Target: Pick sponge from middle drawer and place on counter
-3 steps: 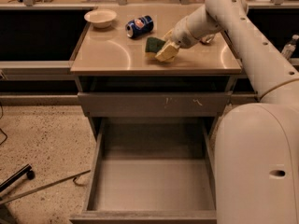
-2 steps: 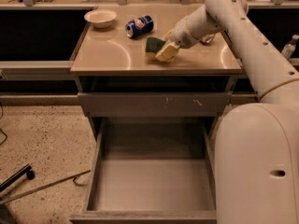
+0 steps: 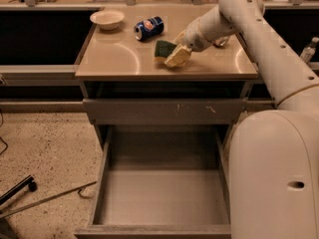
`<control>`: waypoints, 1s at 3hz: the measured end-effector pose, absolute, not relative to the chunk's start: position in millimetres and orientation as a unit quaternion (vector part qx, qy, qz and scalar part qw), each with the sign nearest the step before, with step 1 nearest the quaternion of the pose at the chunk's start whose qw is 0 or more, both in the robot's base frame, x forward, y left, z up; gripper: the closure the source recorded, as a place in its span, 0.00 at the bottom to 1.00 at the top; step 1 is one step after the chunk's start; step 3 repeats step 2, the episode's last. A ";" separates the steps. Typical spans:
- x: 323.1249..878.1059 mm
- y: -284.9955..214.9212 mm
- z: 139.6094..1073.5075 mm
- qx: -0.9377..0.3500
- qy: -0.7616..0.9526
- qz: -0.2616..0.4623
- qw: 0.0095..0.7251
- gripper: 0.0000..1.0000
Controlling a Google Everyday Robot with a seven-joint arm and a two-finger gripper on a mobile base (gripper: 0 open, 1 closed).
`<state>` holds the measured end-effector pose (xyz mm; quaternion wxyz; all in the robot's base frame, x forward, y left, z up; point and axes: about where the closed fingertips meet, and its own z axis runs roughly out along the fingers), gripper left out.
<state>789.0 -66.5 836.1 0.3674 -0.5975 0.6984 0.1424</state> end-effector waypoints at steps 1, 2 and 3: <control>789.0 -66.5 836.1 -0.597 0.698 0.142 0.367 0.00; 789.0 -66.5 836.1 -0.597 0.698 0.142 0.367 0.00; 789.0 -66.5 836.1 -0.597 0.698 0.142 0.367 0.00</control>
Offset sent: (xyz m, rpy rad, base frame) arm 0.0000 0.0000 0.0000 0.0000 0.0000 0.0000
